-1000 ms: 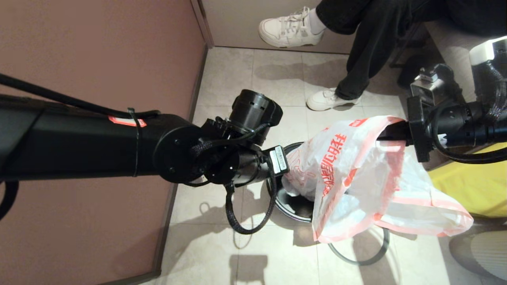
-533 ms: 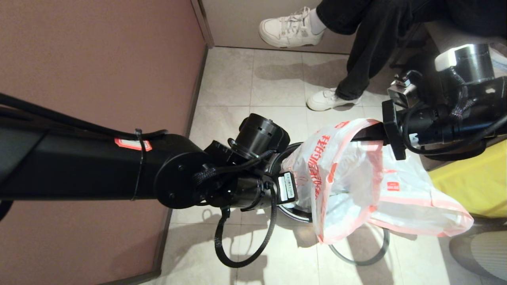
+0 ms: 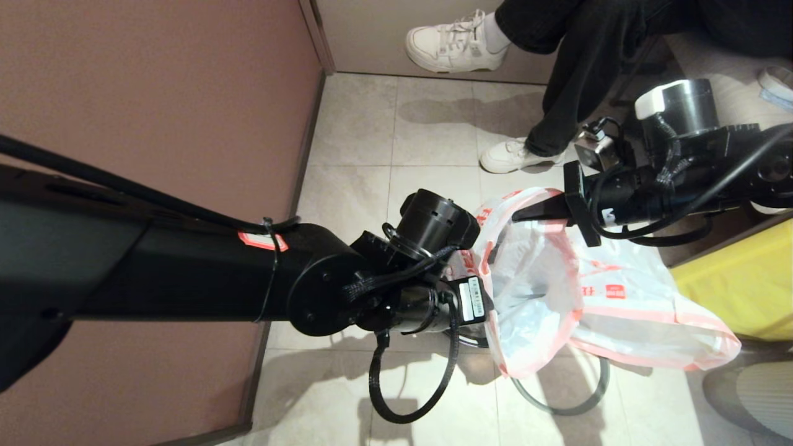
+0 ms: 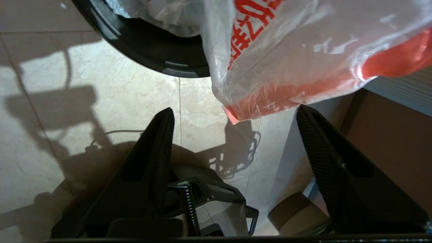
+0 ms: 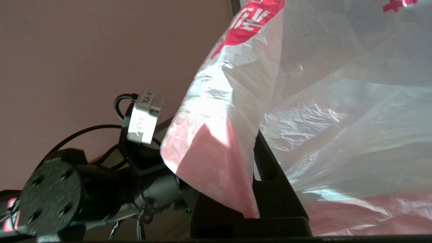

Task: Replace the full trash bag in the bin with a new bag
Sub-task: Put the new garbage bag on the trash can

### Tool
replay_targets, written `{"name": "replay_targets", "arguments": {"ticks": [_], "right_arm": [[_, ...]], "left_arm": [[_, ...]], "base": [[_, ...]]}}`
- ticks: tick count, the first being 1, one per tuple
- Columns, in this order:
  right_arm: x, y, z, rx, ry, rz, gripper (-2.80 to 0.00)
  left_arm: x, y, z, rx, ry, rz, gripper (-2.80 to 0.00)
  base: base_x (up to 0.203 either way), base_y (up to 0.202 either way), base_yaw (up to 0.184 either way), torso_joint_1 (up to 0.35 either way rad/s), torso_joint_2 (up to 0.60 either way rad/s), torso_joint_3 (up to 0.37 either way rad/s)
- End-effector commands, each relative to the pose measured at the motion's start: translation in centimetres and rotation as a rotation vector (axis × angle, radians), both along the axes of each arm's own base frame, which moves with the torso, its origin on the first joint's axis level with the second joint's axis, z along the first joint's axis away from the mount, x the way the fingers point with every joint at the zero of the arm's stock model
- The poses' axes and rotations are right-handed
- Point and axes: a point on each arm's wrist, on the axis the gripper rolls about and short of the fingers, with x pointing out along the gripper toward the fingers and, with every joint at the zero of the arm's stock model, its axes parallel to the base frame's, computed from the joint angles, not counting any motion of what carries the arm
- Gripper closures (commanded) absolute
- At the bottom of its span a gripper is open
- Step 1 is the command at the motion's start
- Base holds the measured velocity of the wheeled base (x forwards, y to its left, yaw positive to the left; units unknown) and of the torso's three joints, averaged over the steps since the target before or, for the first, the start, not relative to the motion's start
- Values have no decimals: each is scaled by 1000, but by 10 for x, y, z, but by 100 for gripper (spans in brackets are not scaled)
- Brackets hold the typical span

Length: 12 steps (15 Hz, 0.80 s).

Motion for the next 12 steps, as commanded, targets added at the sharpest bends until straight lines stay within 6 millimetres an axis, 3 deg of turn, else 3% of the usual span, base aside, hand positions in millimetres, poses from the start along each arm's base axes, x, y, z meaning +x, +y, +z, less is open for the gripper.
{"name": "replay_targets", "arguments": {"ticks": [1,5,11,12], "right_arm": [[7,6,-10,-5,30,13,0],[7,9,-12,-5,35,19,0],[0,8,-4,3,26,21,0],[-1,7,-2,5,25,20,0]], "left_arm": [[5,-10,-9,13,5,4,-280],[6,-34,-4,5,-53,17,-280],[29,-48,-41,155,-117,183,-280],[35,-49,-46,166,-127,206,-112]], "base": [[0,0,0,0,0,0],[0,0,0,0,0,0],[0,0,0,0,0,0],[0,0,0,0,0,0]]}}
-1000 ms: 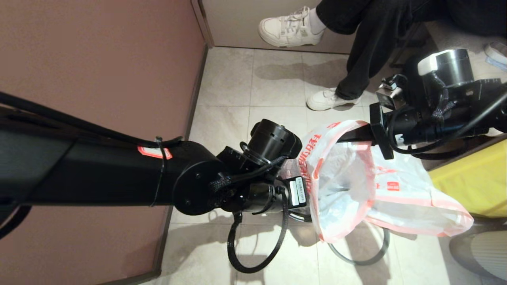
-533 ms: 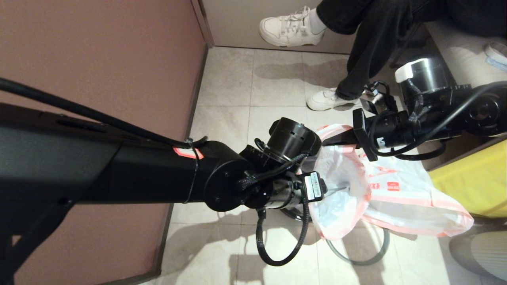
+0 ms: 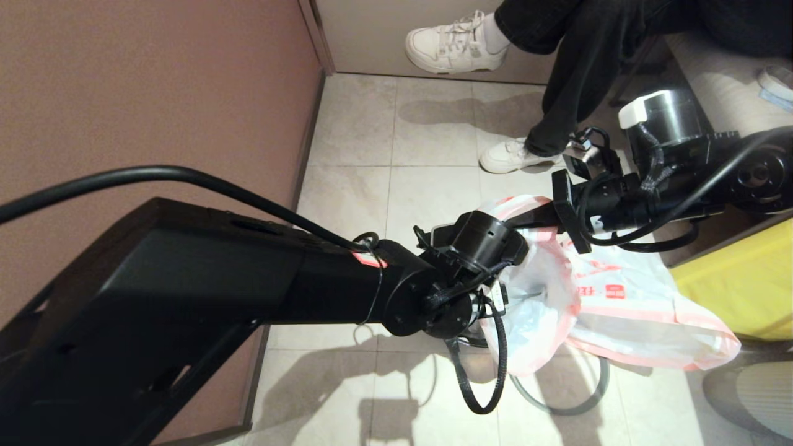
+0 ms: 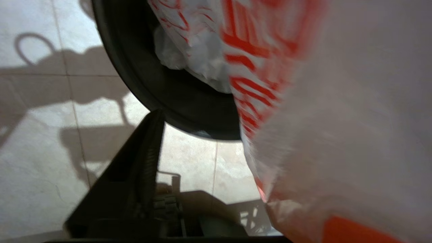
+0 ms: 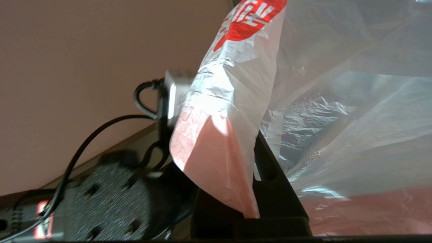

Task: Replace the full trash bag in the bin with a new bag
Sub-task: Put the new garbage bag on the trash can

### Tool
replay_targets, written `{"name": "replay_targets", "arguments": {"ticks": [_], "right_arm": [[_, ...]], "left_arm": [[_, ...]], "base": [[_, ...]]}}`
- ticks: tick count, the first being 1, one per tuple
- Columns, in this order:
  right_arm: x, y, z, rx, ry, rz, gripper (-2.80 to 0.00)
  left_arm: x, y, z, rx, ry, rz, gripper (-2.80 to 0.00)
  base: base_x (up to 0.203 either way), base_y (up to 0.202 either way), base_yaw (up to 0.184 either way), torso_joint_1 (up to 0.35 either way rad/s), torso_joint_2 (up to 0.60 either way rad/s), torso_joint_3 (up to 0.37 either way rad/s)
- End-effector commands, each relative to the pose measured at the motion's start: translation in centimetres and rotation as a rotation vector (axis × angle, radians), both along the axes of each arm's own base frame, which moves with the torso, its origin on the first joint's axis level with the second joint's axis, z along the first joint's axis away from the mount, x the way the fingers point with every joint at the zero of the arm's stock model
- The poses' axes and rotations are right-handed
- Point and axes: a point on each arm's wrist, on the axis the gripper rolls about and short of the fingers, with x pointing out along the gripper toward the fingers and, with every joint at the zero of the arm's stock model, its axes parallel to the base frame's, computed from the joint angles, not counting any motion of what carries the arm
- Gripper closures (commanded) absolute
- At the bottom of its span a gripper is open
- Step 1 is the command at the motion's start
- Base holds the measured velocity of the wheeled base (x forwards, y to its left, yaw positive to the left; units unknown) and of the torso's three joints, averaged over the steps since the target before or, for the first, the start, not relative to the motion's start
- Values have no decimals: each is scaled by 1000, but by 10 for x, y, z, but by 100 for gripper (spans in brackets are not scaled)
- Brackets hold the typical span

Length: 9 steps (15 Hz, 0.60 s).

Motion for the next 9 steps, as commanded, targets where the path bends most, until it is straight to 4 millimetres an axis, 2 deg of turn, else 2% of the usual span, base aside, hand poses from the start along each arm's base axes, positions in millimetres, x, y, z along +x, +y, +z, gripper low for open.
{"name": "replay_targets", "arguments": {"ticks": [1,6,9], "right_arm": [[-4,-1,4,7,-4,5,0],[-4,1,3,8,-1,12,0],[5,4,-10,-10,26,12,0]], "left_arm": [[12,-5,-17,27,5,32,0],[23,1,-16,28,-13,76,0],[40,17,-11,5,-18,138,0]], "base": [[0,0,0,0,0,0],[0,0,0,0,0,0],[0,0,0,0,0,0]]}}
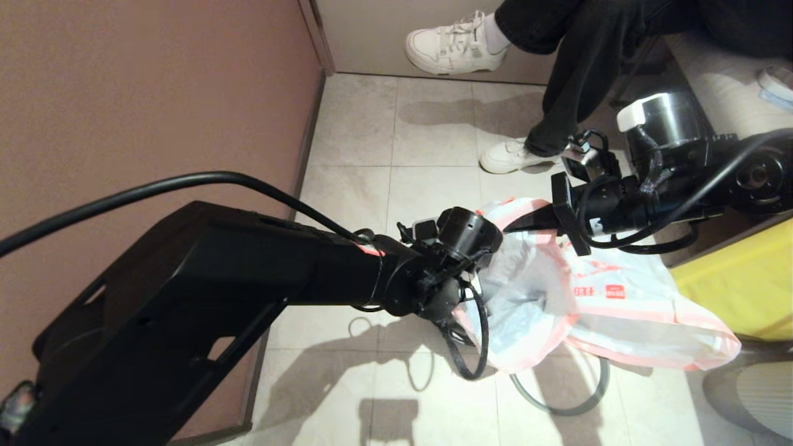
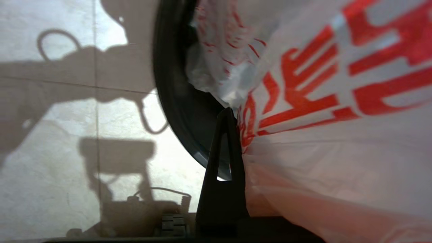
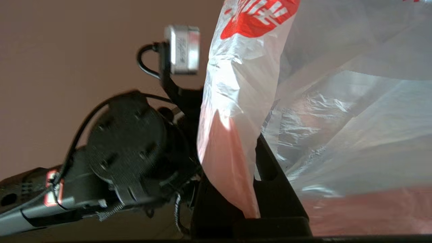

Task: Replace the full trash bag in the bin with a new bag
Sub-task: Put the new garbage bag on the trash can

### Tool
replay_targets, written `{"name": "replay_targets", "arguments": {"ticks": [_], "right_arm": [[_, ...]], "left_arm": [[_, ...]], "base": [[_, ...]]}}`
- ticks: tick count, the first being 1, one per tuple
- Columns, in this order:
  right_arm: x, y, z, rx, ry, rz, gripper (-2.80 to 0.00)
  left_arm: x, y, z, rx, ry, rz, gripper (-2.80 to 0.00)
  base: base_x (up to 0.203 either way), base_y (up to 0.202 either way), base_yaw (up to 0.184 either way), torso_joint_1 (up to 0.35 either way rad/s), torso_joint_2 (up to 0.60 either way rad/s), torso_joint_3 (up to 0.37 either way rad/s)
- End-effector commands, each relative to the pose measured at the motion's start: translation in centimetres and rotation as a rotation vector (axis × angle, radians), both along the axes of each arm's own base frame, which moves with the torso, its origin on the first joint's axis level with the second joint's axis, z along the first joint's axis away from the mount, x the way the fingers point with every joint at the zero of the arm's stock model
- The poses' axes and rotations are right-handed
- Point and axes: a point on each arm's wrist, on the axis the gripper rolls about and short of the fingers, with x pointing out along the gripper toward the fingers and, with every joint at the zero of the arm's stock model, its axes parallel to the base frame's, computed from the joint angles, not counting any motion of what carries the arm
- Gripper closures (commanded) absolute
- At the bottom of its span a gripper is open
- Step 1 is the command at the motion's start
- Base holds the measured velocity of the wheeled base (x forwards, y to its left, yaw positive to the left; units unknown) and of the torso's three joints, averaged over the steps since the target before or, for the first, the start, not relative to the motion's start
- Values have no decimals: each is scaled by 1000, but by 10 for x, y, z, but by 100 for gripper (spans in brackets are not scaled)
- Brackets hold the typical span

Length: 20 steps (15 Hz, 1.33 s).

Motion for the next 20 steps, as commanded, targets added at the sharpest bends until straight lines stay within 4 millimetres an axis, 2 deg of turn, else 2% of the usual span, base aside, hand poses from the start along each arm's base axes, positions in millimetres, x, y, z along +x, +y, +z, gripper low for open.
{"name": "replay_targets", "arguments": {"ticks": [1,7,9,10,14,15,18,20], "right_arm": [[6,2,-9,-8,25,0,0],[12,-1,-33,-132,-13,-5,0],[7,-4,-44,-202,-50,8,0],[2,-7,-48,-233,-85,32,-280],[-14,-12,-40,-258,-211,36,-280],[-17,-14,-43,-294,-255,44,-280],[-21,-19,-70,-461,-406,96,-280],[-13,-25,-84,-492,-480,84,-280]], "left_arm": [[8,8,1,-12,1,37,0],[14,22,20,-51,-27,70,0],[14,23,24,-55,-31,70,0],[14,23,25,-55,-32,69,0],[15,28,30,-51,-26,74,0],[15,29,31,-53,-28,76,0],[16,31,34,-48,-20,83,0],[15,33,35,-48,-18,85,0]], "base": [[0,0,0,0,0,0],[0,0,0,0,0,0],[0,0,0,0,0,0],[0,0,0,0,0,0],[0,0,0,0,0,0],[0,0,0,0,0,0],[0,0,0,0,0,0],[0,0,0,0,0,0]]}}
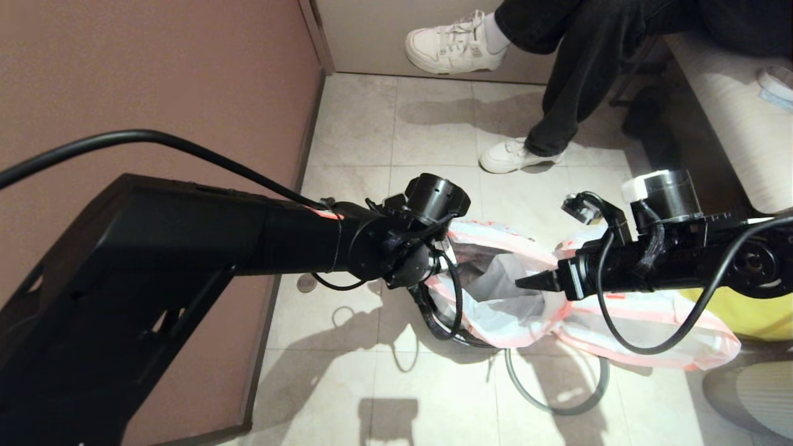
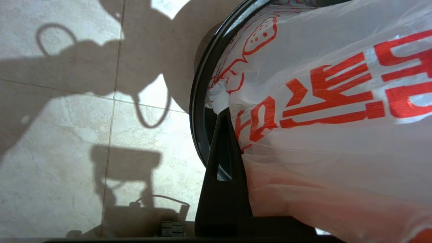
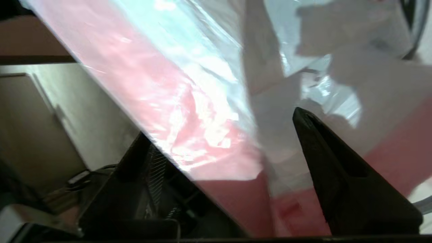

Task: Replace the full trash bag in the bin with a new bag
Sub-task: Put the new garbage bag on the trash can

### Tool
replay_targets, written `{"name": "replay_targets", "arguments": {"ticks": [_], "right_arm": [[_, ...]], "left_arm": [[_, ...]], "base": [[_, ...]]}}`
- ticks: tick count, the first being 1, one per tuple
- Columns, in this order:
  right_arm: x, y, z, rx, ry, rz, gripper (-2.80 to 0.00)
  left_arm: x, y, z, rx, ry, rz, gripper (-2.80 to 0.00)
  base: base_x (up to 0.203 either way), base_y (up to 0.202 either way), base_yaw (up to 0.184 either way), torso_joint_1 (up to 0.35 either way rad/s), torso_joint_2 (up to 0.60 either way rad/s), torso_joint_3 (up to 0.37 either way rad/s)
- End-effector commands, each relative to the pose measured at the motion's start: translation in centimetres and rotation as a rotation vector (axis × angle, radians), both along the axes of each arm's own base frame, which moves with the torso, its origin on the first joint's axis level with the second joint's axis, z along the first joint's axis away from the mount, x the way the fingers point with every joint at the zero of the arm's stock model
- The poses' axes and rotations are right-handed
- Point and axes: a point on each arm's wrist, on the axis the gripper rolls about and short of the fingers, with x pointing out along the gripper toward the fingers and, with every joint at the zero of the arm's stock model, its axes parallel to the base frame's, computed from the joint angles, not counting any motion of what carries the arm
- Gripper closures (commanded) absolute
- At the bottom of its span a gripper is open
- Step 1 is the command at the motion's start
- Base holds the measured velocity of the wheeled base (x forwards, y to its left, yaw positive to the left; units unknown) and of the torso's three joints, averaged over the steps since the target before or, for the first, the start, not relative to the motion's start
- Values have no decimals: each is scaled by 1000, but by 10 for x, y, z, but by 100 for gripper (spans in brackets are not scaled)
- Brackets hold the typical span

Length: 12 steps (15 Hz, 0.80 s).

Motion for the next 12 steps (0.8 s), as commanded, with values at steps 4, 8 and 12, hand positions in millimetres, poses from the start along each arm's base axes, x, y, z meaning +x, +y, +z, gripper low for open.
{"name": "replay_targets", "arguments": {"ticks": [4,8,12], "right_arm": [[11,-27,-8,27,-133,-8,-280],[8,-58,2,122,-255,21,-280],[2,-72,-3,104,-326,59,-280]], "left_arm": [[3,8,3,-3,9,31,0],[4,16,8,-4,15,54,0],[8,26,13,-17,20,95,0]], "base": [[0,0,0,0,0,0],[0,0,0,0,0,0],[0,0,0,0,0,0]]}}
